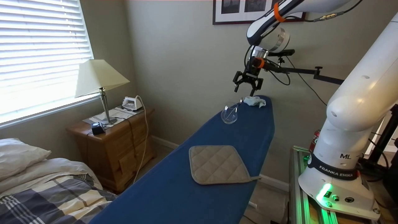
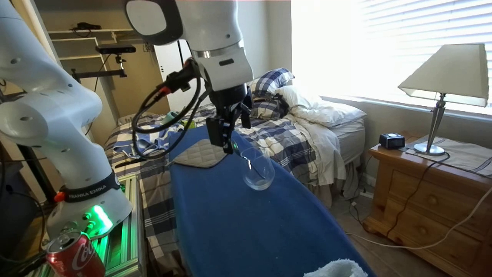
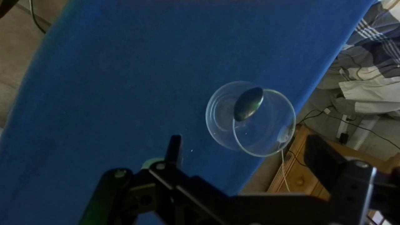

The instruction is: Remove the silver spoon from the glass cup.

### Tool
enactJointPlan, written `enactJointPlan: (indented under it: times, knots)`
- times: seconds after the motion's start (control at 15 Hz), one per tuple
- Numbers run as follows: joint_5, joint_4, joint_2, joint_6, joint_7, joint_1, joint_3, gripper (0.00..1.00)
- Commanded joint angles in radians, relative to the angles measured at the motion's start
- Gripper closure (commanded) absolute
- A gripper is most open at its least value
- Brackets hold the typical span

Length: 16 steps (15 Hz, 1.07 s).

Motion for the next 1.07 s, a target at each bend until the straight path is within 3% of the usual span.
enactJointPlan:
  times: [0.0,0.6,0.8,1.0]
  knots:
    - [0.074,0.068,0.078,-0.054,0.025,-0.002,-0.007,0.0]
    - [0.121,0.168,0.181,-0.198,0.163,-0.017,-0.006,0.01]
    - [0.13,0.195,0.206,-0.255,0.183,-0.02,-0.006,0.12]
    - [0.127,0.214,0.23,-0.283,0.196,-0.023,-0.006,0.17]
